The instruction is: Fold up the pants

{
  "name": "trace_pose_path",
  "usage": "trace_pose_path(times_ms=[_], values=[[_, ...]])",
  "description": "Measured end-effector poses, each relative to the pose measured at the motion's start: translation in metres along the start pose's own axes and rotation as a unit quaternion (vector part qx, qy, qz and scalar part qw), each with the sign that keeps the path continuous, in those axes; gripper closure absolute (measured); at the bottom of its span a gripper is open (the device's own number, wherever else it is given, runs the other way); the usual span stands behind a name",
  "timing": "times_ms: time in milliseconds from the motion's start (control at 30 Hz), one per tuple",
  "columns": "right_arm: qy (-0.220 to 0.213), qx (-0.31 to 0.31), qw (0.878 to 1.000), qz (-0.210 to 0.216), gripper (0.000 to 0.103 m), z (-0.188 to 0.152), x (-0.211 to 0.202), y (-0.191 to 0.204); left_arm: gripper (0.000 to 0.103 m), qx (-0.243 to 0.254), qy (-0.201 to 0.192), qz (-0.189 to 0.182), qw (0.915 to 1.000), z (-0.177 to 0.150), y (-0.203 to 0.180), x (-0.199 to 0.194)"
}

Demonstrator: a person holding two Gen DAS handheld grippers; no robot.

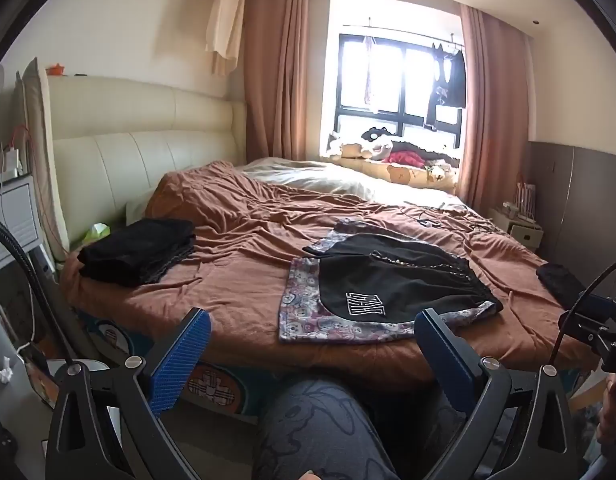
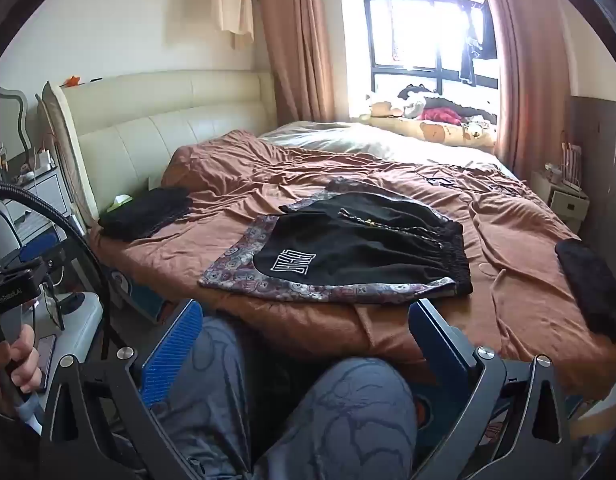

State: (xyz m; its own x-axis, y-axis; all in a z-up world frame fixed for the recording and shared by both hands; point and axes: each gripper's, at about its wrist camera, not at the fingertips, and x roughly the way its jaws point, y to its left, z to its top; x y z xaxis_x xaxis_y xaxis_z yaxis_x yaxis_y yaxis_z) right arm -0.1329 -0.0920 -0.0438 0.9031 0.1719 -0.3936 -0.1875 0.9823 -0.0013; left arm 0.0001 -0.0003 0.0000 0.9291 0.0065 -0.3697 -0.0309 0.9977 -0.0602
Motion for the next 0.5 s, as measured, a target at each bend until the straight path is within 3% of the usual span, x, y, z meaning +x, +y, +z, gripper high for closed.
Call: trace_pose_path(times_ms=[500], values=[[-0.005,0.007,1.000,-0.009,0.000,-0.001,-0.001,0.000,0.000,-0.011,-0.005,-0.015,0.9998,-0.004,0.005,-0.002]])
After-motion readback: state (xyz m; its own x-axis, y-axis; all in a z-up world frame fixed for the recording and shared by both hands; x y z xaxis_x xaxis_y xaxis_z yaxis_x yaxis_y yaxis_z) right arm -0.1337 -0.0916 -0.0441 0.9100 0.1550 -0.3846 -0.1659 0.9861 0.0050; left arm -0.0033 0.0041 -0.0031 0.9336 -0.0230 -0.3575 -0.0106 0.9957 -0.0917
